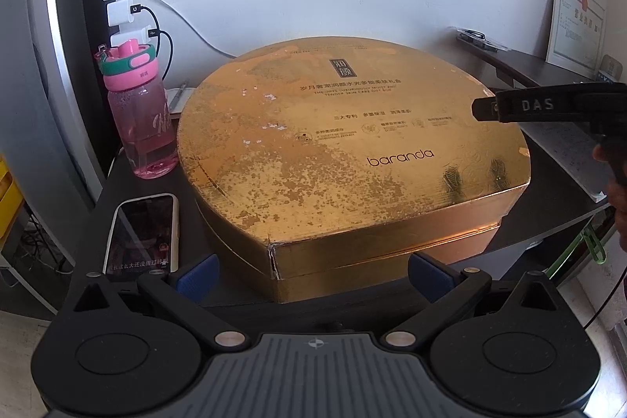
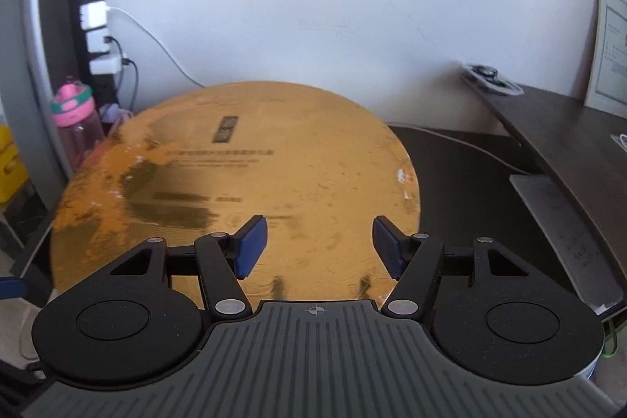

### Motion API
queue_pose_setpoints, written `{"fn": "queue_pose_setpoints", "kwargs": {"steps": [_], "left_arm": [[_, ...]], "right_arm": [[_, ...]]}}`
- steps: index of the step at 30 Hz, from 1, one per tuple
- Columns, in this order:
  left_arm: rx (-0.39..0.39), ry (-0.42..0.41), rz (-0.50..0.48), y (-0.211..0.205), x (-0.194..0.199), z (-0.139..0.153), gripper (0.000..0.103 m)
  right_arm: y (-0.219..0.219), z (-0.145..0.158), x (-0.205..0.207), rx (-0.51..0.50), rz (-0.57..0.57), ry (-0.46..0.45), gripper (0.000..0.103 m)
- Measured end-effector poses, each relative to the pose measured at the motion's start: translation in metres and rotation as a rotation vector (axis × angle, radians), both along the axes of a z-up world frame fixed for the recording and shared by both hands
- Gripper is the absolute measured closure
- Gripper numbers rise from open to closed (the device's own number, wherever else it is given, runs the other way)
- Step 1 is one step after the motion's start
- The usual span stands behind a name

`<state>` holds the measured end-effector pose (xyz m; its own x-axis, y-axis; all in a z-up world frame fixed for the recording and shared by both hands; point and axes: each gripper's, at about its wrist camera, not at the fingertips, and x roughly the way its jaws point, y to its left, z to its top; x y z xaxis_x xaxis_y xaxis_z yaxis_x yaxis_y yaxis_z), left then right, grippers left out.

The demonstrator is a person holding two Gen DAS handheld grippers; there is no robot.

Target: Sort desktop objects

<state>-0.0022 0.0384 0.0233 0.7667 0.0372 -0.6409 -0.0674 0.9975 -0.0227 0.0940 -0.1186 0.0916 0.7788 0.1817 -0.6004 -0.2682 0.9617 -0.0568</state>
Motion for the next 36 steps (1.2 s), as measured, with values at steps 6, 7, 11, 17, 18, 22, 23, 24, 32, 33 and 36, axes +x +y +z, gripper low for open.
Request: {"fn": "queue_pose_setpoints", "kwargs": {"steps": [6, 7, 11, 17, 18, 22, 23, 24, 32, 33, 36], "left_arm": [[-0.002, -0.001, 0.006, 0.003, 0.003, 0.000, 0.001], [-0.002, 0.001, 0.002, 0.002, 0.004, 0.000, 0.001], [-0.003, -0.003, -0.025, -0.003, 0.003, -0.001, 0.001], [0.004, -0.009, -0.021, -0.001, -0.001, 0.000, 0.001], [0.004, -0.009, -0.019, 0.000, -0.001, 0.000, 0.001], [0.003, -0.013, -0.013, 0.001, -0.001, 0.001, 0.001], [0.003, -0.012, -0.012, 0.001, -0.001, 0.001, 0.001], [0.003, -0.012, -0.012, 0.001, -0.001, 0.001, 0.001], [-0.001, 0.008, -0.002, 0.005, 0.006, -0.003, 0.001], [-0.002, 0.009, -0.004, 0.005, 0.007, -0.004, 0.001], [-0.002, 0.001, -0.022, 0.001, 0.006, -0.004, 0.001]], "right_arm": [[-0.002, -0.021, 0.006, -0.020, -0.002, 0.052, 0.038], [-0.002, -0.021, 0.006, -0.018, -0.003, 0.056, 0.038], [-0.003, -0.021, 0.008, -0.017, -0.002, 0.066, 0.038], [-0.002, -0.009, 0.022, -0.034, -0.011, 0.051, 0.038], [-0.002, -0.005, 0.027, -0.045, -0.019, 0.035, 0.038], [-0.002, 0.002, 0.053, -0.045, -0.031, 0.038, 0.038], [-0.001, 0.001, 0.059, -0.045, -0.029, 0.047, 0.038], [0.000, 0.000, 0.065, -0.044, -0.031, 0.058, 0.038], [-0.004, -0.018, 0.077, -0.016, -0.052, 0.089, 0.039], [-0.007, -0.021, 0.079, -0.002, -0.058, 0.107, 0.039], [-0.024, -0.031, 0.086, 0.088, -0.087, 0.160, 0.039]]}}
